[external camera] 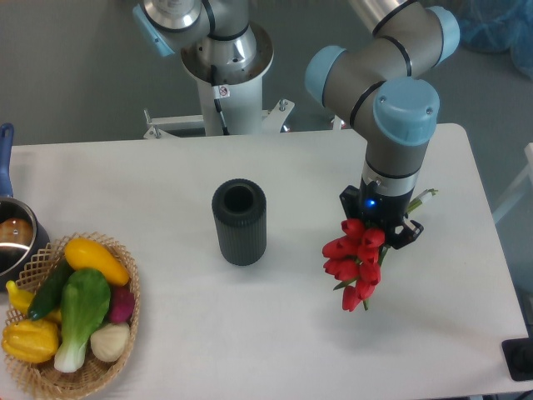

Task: Place the flowers on the table
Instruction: 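Lower the held red tulip bunch onto the table beside the black vase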

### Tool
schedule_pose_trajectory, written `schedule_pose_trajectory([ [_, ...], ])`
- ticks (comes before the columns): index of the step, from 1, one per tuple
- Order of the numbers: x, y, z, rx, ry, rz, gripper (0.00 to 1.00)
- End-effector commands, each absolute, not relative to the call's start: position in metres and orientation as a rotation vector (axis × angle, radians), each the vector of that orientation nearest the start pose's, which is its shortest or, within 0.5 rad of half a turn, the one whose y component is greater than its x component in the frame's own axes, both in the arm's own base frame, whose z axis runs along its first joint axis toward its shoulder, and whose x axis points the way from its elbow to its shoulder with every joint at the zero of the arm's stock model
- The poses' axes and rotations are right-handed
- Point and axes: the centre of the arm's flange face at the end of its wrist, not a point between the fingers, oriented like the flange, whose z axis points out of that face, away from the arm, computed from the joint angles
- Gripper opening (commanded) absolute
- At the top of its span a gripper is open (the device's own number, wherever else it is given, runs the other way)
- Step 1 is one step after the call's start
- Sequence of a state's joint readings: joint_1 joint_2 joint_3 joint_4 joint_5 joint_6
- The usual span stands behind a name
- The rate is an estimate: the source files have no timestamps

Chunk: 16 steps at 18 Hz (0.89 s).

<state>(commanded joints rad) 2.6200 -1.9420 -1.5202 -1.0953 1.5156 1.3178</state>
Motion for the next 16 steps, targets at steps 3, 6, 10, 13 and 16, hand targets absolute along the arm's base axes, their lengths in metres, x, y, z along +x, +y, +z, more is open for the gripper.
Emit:
schedule_pose_trajectory([
  [3, -0.485, 0.44, 0.352, -2.997, 0.409, 0.185, 0.42],
  [6, -0.484, 0.441, 0.352, -2.996, 0.407, 0.181, 0.42],
  [10, -0.48, 0.449, 0.338, -3.005, 0.379, 0.156, 0.42],
  [13, -0.475, 0.448, 0.315, -3.01, 0.386, 0.134, 0.46],
  [16, -0.473, 0.448, 0.309, -3.015, 0.389, 0.122, 0.46],
])
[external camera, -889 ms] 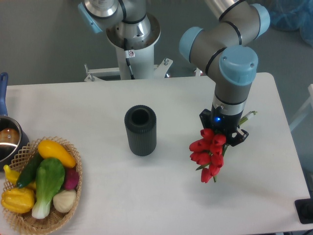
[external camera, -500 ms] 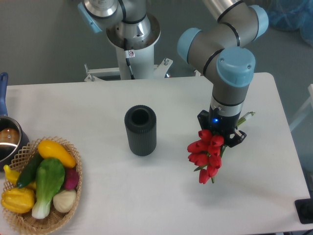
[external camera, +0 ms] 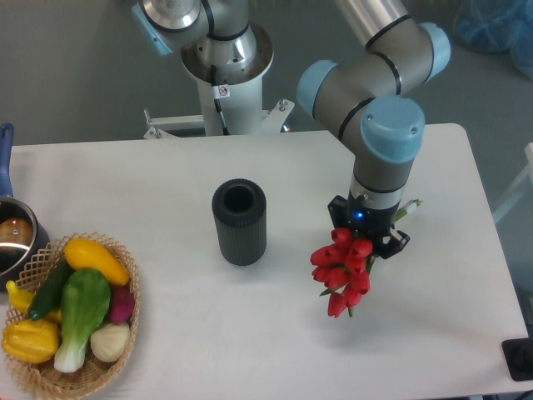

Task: Place the flowers on the table
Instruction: 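Lower the held red tulip bunch onto the table beside the black vase, then open the gripper to release the tulips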

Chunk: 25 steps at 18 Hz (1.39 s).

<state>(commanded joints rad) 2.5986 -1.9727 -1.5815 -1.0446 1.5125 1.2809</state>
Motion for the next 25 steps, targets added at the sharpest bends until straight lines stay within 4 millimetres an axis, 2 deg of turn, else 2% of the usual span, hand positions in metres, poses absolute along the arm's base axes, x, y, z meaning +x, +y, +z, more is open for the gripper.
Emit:
schedule_pose_trajectory([
  [10, -0.464, 0.451, 0.282, -3.037, 0.399, 0.057, 0.51],
  [12, -0.46, 0.457, 0.277, -3.036, 0.422, 0.045, 0.61],
  [14, -0.46, 0.458, 0.272, -3.039, 0.425, 0.034, 0.79],
  [19, -0.457, 0.461, 0.268, -3.041, 0.436, 0.023, 1.0],
  [25, -0.457, 0.461, 0.272, -3.035, 0.441, 0.035, 1.0],
])
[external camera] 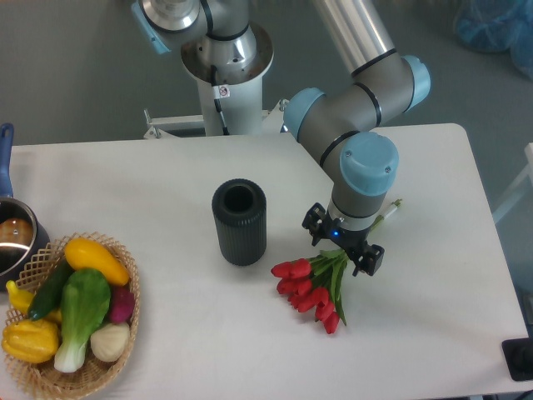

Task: Place the flowers on the table
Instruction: 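Open the gripper to release the tulips, then raise the open gripper away from the tulips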

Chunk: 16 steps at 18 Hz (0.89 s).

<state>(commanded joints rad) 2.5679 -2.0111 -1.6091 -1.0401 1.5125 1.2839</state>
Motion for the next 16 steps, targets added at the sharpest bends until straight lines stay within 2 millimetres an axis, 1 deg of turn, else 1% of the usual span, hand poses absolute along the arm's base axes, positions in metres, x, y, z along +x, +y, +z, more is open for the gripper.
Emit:
schedule_pose_trajectory([
  [3, -0.457, 0.461, 0.277, -3.032, 0.441, 0.049, 1.0],
  [5, -0.46, 0.463, 0.28, -3.017, 0.442, 0.096, 1.0],
  [9, -0.465, 0.461, 0.286, -3.007, 0.437, 0.123, 1.0],
  [12, -0.47, 0.456, 0.296, -2.992, 0.45, 0.157, 1.0],
  [16, -0.478, 0.452, 0.302, -2.985, 0.452, 0.188, 1.0],
])
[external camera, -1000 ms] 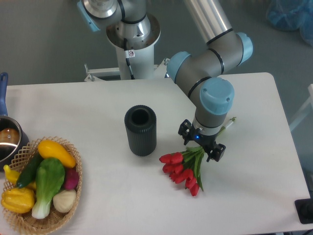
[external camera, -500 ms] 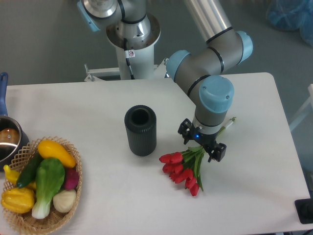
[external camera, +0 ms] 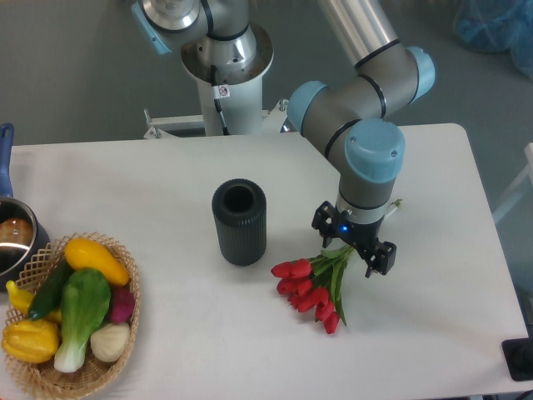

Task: Place the flowers on the table
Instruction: 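Raise the open gripper away from the tulips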

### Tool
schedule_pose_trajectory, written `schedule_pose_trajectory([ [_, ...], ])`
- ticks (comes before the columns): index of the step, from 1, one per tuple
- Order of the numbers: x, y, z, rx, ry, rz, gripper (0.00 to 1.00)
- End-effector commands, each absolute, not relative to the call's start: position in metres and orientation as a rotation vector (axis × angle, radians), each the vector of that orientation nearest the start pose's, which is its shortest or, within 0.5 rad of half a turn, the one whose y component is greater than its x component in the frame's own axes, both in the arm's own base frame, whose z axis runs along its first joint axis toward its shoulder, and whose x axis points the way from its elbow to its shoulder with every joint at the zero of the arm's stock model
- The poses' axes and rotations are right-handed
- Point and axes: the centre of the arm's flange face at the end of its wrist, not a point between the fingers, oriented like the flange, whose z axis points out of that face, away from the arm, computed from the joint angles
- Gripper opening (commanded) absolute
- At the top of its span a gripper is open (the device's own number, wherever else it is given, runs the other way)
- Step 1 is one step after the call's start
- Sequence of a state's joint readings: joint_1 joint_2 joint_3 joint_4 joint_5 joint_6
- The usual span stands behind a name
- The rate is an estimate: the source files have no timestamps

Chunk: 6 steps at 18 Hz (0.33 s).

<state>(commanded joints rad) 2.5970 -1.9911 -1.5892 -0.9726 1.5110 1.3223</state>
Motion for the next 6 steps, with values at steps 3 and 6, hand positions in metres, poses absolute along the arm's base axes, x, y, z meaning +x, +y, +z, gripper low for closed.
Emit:
schedule_pose_trajectory([
  [3, -0.487, 0.444, 0.305, -2.987, 0.43, 0.206, 1.0],
  [6, -0.488, 0.44, 0.308, -2.989, 0.423, 0.215, 1.0],
])
